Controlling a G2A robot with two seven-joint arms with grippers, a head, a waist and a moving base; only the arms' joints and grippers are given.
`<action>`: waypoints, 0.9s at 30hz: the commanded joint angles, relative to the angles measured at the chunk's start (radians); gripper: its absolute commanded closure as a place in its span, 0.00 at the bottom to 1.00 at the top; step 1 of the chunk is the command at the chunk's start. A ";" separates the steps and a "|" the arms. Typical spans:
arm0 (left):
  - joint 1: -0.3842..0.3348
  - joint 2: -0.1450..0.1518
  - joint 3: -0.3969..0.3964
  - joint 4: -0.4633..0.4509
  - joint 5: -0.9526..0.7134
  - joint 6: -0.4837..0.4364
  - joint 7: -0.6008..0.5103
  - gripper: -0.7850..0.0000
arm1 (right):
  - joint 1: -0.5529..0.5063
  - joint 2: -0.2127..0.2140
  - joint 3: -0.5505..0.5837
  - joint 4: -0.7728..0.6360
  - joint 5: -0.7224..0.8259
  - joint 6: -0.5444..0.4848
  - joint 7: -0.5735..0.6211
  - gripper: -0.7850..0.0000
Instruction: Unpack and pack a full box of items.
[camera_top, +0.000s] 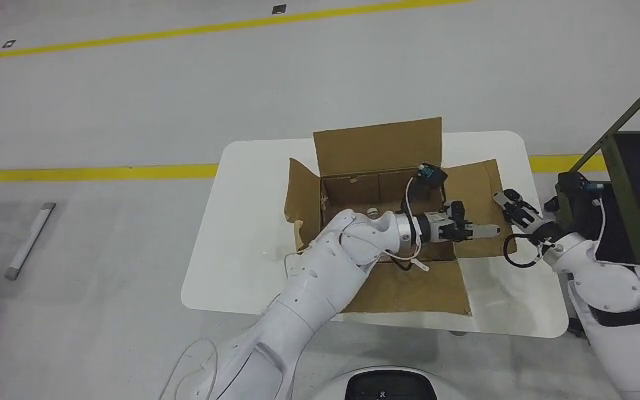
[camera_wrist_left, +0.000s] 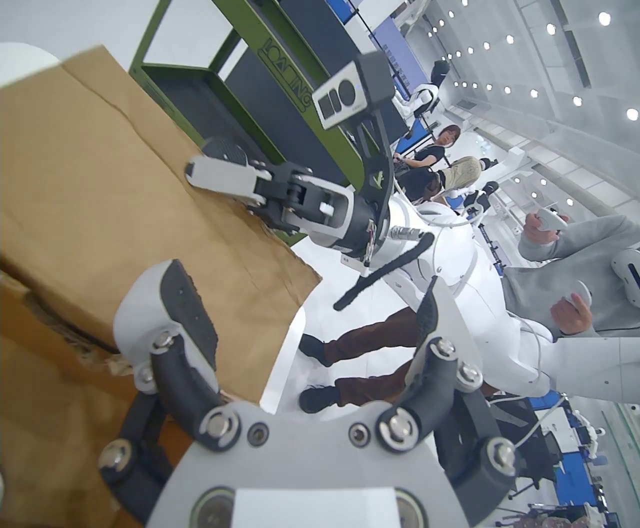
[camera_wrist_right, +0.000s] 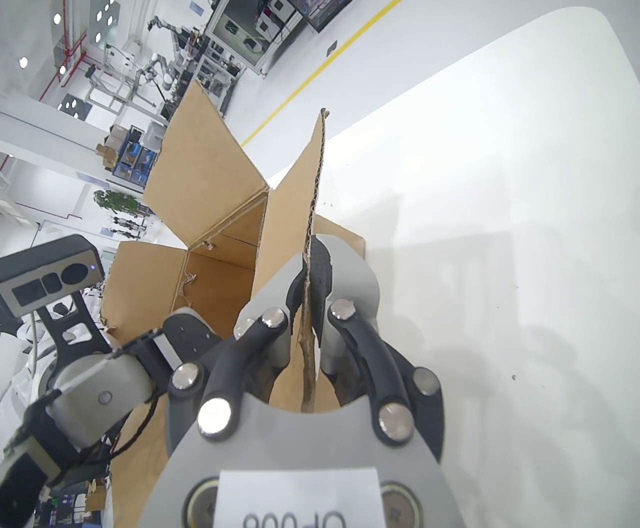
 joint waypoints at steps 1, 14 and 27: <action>-0.002 0.014 -0.023 -0.015 0.040 0.021 0.007 0.00 | 0.002 0.000 -0.005 0.006 -0.008 -0.001 -0.001 1.00; 0.089 0.140 -0.167 -0.306 0.461 0.434 -0.222 0.00 | -0.003 0.002 -0.013 0.006 -0.060 -0.007 -0.043 1.00; 0.190 0.182 -0.268 -0.483 0.577 0.802 -0.447 0.00 | -0.034 0.007 0.001 -0.034 -0.149 -0.010 -0.088 1.00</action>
